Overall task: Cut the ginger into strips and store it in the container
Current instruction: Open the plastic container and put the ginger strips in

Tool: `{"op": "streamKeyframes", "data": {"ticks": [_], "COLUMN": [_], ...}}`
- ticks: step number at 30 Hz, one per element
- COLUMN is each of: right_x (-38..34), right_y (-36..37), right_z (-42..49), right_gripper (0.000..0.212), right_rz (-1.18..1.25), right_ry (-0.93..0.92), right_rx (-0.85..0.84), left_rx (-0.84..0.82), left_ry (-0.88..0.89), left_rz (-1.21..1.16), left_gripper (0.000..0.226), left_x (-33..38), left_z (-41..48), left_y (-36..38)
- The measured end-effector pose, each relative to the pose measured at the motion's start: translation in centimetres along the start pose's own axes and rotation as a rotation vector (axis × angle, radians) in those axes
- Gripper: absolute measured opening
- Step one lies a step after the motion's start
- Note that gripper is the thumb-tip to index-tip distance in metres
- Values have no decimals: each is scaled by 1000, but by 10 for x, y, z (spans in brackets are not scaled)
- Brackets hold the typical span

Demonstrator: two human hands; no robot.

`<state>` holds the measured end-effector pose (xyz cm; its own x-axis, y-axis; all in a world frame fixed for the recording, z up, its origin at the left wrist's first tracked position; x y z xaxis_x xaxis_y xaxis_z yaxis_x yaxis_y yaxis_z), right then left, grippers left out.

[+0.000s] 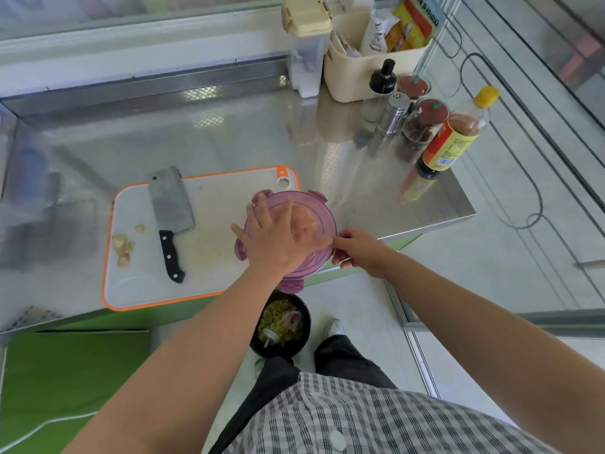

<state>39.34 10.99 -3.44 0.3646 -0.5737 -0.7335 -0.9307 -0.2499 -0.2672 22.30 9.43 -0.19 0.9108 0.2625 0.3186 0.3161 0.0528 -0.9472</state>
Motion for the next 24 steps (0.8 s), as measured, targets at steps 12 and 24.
{"op": "streamKeyframes", "data": {"ticks": [12, 24], "right_x": [-54, -47], "right_y": [7, 7], "right_z": [19, 30], "right_gripper": [39, 26], "right_rz": [-255, -221], "right_ry": [-406, -322], "right_rx": [378, 344], "left_rx": [-112, -113], "left_ry": [209, 266], "left_rz": [109, 148], "left_gripper": [146, 149], "left_x": [-21, -22], "left_z": [1, 5], "left_y": [6, 7]}}
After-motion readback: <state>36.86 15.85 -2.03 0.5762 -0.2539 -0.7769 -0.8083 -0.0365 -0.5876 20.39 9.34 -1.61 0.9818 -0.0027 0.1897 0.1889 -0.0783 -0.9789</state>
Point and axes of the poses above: each hand's wrist, its own z-axis towards the middle knuckle, its own y-axis out of the palm, x = y × z, the point moved 5 cm from there along z, towards the middle knuckle, and after that the axes turned 14 degrees about x, right-handed, at the moved point
